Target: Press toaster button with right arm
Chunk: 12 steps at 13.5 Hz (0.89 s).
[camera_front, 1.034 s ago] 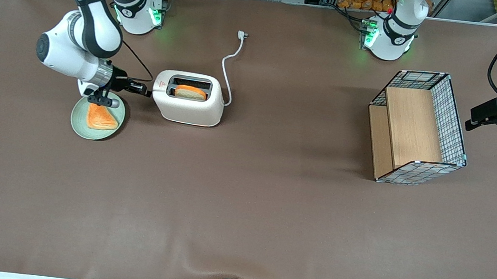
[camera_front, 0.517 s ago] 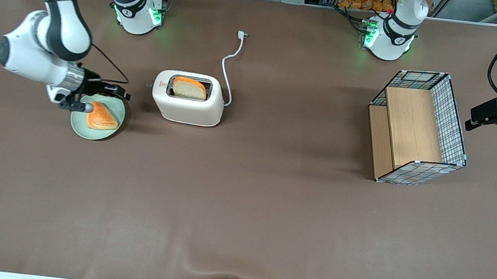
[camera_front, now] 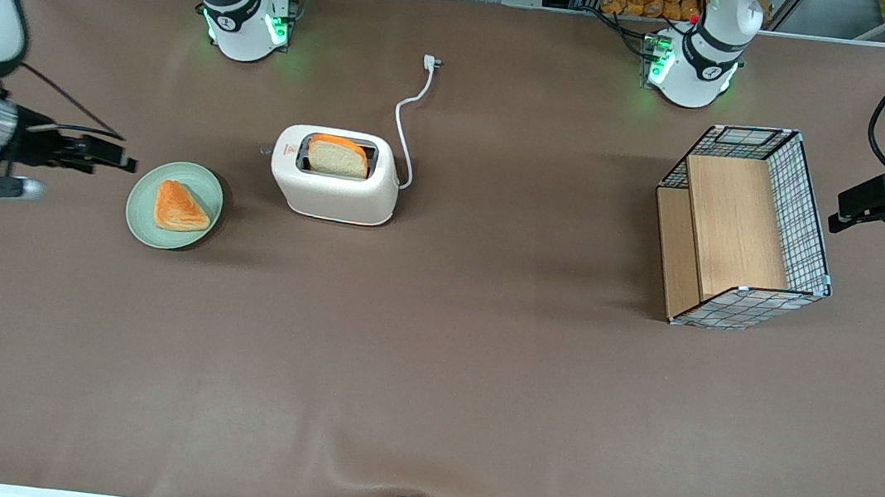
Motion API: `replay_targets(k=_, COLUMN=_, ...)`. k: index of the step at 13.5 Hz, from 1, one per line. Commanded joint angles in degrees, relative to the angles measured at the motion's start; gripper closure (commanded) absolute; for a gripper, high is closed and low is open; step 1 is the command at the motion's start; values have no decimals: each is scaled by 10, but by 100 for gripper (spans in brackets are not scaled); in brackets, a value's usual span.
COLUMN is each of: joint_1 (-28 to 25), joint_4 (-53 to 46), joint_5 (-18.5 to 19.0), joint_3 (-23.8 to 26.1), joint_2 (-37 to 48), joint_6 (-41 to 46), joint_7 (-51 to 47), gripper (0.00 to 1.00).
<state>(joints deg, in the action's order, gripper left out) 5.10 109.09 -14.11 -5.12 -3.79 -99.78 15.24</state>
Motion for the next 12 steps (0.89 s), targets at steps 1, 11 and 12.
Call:
replay_targets(k=1, joint_1=2, joint_4=-86, joint_5=66, joint_3=11, joint_2=-25, joint_6=34, joint_7=3, gripper=0)
replay_targets(k=11, joint_1=-31, joint_4=-228, joint_5=93, joint_3=7, joint_2=47, joint_6=175, joint_7=-151, gripper=0)
replay_targets(k=12, joint_1=-32, joint_4=-229, joint_5=106, joint_3=7, joint_2=58, joint_6=186, joint_7=-151, gripper=0)
